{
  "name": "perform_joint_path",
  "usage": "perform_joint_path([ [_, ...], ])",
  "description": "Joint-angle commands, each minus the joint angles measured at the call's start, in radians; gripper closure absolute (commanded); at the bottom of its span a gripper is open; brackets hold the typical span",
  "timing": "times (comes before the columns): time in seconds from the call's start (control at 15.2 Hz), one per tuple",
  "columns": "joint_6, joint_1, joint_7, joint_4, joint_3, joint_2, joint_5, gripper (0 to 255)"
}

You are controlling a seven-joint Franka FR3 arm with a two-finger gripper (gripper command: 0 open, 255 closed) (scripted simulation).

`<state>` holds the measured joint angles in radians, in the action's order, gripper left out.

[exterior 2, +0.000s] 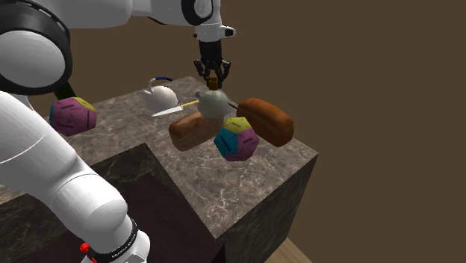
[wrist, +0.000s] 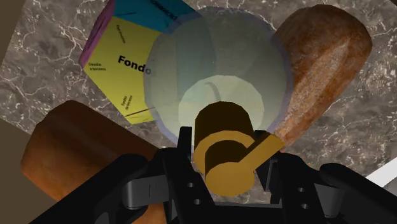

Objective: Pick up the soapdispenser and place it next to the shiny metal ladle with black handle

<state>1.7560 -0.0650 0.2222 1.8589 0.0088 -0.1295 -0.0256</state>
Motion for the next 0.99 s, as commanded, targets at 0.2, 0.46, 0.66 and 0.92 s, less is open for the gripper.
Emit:
perform_joint_path([
  [0.2, 0.021, -0.047, -0.108, -0.088, 0.058, 0.111, -0.002, 255],
  [0.46, 0.028, -0.087, -0.186, -0.177, 0.096, 0.21, -0.014, 255],
  [0.66, 0.025, -0.119, -0.243, -0.26, 0.119, 0.292, -0.028, 255],
  [0.92, 0.007, -0.167, -0.314, -0.398, 0.143, 0.416, -0.051, 255],
])
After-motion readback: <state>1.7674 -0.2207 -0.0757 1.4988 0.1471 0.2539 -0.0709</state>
